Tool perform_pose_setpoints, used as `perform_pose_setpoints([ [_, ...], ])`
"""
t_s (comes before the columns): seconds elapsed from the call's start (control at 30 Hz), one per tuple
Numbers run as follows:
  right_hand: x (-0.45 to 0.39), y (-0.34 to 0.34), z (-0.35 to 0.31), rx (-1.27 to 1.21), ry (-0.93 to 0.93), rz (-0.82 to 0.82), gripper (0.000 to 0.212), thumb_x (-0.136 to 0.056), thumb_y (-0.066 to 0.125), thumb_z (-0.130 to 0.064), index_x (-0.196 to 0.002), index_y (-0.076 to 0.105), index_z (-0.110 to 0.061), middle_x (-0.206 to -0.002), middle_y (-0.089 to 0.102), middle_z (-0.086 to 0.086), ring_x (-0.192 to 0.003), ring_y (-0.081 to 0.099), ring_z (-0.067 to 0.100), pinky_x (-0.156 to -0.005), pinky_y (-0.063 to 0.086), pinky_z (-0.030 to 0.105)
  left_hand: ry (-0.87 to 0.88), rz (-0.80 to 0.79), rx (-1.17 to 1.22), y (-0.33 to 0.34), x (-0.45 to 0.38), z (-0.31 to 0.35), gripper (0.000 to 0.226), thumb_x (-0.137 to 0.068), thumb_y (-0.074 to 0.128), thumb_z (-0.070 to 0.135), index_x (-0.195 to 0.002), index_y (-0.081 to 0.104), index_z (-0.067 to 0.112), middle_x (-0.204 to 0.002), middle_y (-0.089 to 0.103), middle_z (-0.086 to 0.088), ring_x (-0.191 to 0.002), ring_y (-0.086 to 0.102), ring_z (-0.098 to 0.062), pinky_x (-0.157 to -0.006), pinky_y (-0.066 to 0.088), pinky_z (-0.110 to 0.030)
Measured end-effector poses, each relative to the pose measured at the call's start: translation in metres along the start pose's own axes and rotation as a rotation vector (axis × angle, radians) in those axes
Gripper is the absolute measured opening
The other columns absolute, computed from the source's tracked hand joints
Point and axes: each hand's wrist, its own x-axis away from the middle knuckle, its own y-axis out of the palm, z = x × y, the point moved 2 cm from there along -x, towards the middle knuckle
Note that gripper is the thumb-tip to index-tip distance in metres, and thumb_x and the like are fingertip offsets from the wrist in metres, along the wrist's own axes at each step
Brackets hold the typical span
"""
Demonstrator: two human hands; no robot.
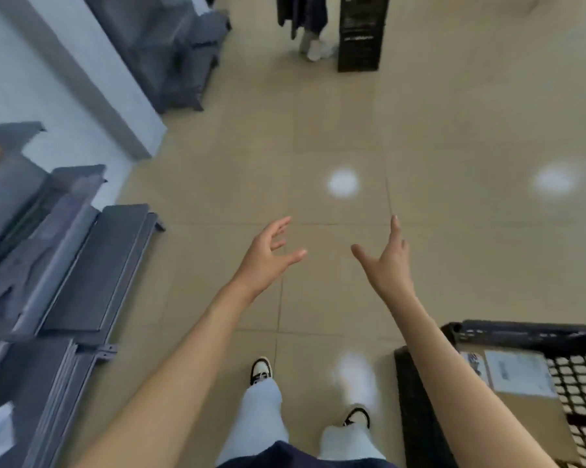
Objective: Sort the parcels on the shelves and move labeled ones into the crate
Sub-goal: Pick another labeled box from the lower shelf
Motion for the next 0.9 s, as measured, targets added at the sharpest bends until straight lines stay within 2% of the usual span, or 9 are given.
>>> perform_pose_setpoints([
  [0.13,0.017,0.112,-0.073,0.078,-0.201,-0.274,0.087,-0.088,0.063,-0.029,-0.151,0.005,-0.023,-0.152,0.021,0.011,-0.141,0.023,0.026,-0.11,0.022,0.034,-0.059,0.246,0.082,-0.123,0.027,-0.037,0.064,-0.08,0.07,0.016,-0.136,0.041,0.027,-0.144,0.04,-0.005,-0.125,0.047,-0.018,-0.098,0.039,-0.029],
  [0.23,0.031,0.198,-0.12,0.157,-0.317,-0.414,0.087,-0.086,0.065,-0.029,-0.152,0.007,-0.022,-0.148,0.027,0.012,-0.138,0.027,0.027,-0.109,0.024,0.033,-0.083,0.42,0.172,-0.205,0.051,-0.071,0.061,-0.081,0.069,0.015,-0.135,0.042,0.028,-0.143,0.041,-0.003,-0.124,0.047,-0.016,-0.089,0.038,-0.025],
  [0.4,0.069,0.356,-0.184,0.279,-0.431,-0.635,0.084,-0.087,0.063,-0.029,-0.151,0.009,-0.019,-0.143,0.03,0.015,-0.134,0.032,0.029,-0.107,0.026,0.034,-0.131,0.691,0.309,-0.331,0.101,-0.142,0.06,-0.082,0.068,0.01,-0.135,0.044,0.023,-0.142,0.043,-0.003,-0.124,0.048,-0.018,-0.096,0.038,-0.028],
  [0.53,0.11,0.467,-0.227,0.34,-0.491,-0.765,0.083,-0.088,0.063,-0.03,-0.151,0.009,-0.021,-0.142,0.031,0.014,-0.132,0.034,0.029,-0.106,0.028,0.034,-0.184,0.88,0.381,-0.427,0.145,-0.193,0.056,-0.083,0.067,0.012,-0.134,0.045,0.023,-0.141,0.044,-0.003,-0.124,0.049,-0.02,-0.092,0.039,-0.027],
  [0.7,0.142,0.56,-0.263,0.409,-0.542,-0.861,0.083,-0.087,0.064,-0.03,-0.151,0.012,-0.02,-0.14,0.034,0.015,-0.13,0.036,0.03,-0.105,0.028,0.034,-0.189,0.999,0.398,-0.524,0.174,-0.228,0.054,-0.083,0.068,0.019,-0.131,0.046,0.03,-0.141,0.044,0.001,-0.124,0.048,-0.017,-0.091,0.039,-0.029],
  [0.8,0.143,0.602,-0.28,0.425,-0.569,-0.889,0.083,-0.087,0.064,-0.028,-0.151,0.012,-0.017,-0.143,0.032,0.015,-0.134,0.031,0.027,-0.107,0.024,0.032,-0.193,1.02,0.423,-0.557,0.166,-0.245,0.055,-0.083,0.068,0.021,-0.132,0.045,0.031,-0.141,0.044,0.001,-0.123,0.047,-0.015,-0.089,0.038,-0.028],
  [0.9,0.131,0.64,-0.297,0.442,-0.573,-0.901,0.083,-0.087,0.064,-0.028,-0.151,0.012,-0.016,-0.143,0.033,0.016,-0.133,0.031,0.027,-0.105,0.027,0.033,-0.218,1.017,0.447,-0.583,0.145,-0.262,0.054,-0.083,0.068,0.021,-0.13,0.045,0.032,-0.142,0.043,0.0,-0.125,0.047,-0.017,-0.092,0.039,-0.03],
])
